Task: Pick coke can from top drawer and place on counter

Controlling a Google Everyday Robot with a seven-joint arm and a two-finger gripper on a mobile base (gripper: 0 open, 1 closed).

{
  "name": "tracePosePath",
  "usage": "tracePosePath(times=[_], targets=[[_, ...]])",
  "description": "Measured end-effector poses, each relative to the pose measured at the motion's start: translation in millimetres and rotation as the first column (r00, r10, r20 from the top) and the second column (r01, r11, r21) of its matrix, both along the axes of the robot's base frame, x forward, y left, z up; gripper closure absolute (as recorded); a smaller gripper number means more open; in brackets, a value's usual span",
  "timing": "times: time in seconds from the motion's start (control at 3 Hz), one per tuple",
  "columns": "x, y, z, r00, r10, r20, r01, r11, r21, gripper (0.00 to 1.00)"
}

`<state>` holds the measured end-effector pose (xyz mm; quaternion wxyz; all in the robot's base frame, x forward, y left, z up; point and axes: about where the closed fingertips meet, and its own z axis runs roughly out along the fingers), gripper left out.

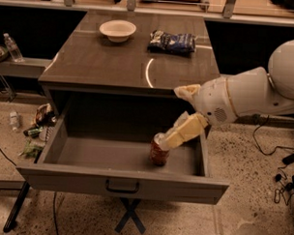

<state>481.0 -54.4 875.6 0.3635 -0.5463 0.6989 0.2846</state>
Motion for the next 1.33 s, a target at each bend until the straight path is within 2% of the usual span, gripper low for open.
tracePosePath(times=[0.33,0.67,1.0,1.33], targets=[[-2,-2,7,1.0000,-0.005,0.001,0.005,1.000,-0.015,0.00],[3,-10,-26,0.9987,-0.045,-0.025,0.046,0.999,0.017,0.00],[33,-28,-65,0.9921,-0.122,-0.027,0.124,0.989,0.079,0.00],[64,-43,-104,0.9841,-0.174,-0.035,0.177,0.978,0.112,0.00]])
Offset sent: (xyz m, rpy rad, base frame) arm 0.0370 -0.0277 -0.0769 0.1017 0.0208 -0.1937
